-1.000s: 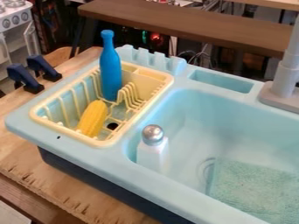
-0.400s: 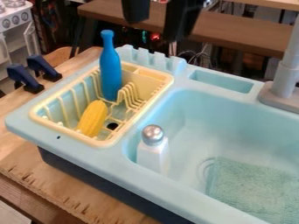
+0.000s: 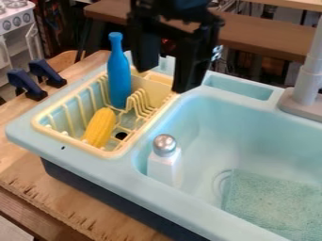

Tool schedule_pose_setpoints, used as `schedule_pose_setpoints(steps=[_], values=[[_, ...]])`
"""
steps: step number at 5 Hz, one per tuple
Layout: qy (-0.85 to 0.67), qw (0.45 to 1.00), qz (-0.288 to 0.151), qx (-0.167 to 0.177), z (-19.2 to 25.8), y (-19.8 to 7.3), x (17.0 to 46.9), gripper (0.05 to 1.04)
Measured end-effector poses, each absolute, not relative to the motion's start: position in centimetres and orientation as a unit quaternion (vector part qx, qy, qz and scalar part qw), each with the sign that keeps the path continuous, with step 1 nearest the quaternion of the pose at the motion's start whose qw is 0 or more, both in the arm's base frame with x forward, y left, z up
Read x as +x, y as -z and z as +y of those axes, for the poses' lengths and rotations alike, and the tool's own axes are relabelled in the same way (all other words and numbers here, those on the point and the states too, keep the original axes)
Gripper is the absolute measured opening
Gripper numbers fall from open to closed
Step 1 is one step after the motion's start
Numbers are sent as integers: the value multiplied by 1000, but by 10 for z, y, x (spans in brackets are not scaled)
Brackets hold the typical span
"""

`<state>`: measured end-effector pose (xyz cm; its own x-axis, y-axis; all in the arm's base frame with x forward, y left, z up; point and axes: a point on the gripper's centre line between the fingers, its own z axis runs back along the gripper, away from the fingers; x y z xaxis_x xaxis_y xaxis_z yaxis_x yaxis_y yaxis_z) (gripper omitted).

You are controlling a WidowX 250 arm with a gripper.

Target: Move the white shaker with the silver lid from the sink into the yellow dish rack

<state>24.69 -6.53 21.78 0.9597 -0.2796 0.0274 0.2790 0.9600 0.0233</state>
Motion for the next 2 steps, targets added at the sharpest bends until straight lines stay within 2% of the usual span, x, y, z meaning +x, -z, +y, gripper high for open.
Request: schedule_pose_setpoints(steps=[2], values=[[149, 989, -7, -24, -70, -192, 234, 1002]])
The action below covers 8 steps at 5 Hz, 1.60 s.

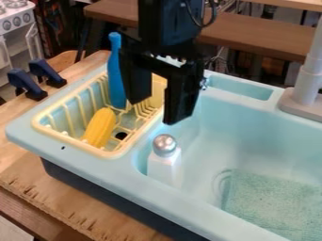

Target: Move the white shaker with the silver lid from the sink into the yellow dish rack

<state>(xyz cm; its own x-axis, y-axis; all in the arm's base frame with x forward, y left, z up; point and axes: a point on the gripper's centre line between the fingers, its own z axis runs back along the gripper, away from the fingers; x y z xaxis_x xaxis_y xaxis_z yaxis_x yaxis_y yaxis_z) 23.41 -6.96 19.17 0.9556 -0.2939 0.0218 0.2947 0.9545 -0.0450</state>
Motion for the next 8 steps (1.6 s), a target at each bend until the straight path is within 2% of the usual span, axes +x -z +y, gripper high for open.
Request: schedule_pose_setpoints(steps=[2, 4, 5, 7, 8], values=[[154, 987, 15, -52, -78, -166, 233, 1002], [148, 987, 32, -51, -72, -155, 235, 1002], [146, 987, 32, -51, -69, -152, 239, 969], [153, 986, 52, -50, -70, -143, 239, 524], [156, 985, 55, -51, -70, -142, 239, 494]])
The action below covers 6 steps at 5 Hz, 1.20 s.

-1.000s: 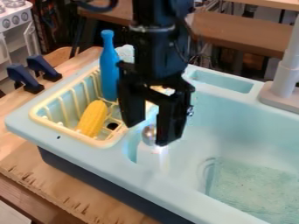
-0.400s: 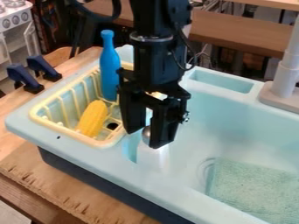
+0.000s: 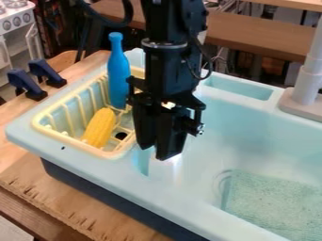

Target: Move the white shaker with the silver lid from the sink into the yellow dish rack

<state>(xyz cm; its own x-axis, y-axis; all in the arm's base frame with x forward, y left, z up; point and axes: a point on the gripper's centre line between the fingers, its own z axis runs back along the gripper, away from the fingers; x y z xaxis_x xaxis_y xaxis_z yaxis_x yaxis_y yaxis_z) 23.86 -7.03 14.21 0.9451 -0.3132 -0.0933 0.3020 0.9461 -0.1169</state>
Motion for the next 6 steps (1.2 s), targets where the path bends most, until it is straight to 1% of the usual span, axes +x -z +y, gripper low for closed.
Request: schedule_pose_setpoints(steps=[1, 3, 4, 5, 6], values=[[151, 985, 67, -45, -70, -147, 236, 494], [183, 983, -13, -30, -67, -217, 257, 494], [203, 979, 3, -29, -54, -231, 273, 494], [202, 979, 21, -29, -40, -232, 282, 494], [200, 978, 35, -40, -26, -230, 297, 494]])
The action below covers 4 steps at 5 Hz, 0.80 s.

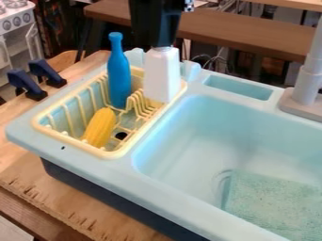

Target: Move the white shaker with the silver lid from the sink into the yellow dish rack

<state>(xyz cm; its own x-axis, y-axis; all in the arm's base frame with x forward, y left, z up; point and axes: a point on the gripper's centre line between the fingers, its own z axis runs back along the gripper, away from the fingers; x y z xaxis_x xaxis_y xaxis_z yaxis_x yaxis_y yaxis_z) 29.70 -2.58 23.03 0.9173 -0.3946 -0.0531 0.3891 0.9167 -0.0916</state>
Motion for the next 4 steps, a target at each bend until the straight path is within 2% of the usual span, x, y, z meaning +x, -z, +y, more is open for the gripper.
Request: schedule_pose_setpoints(steps=[2, 4], values=[[204, 977, 60, -18, -12, -230, 305, 495], [207, 976, 61, -14, -1, -218, 307, 494]])
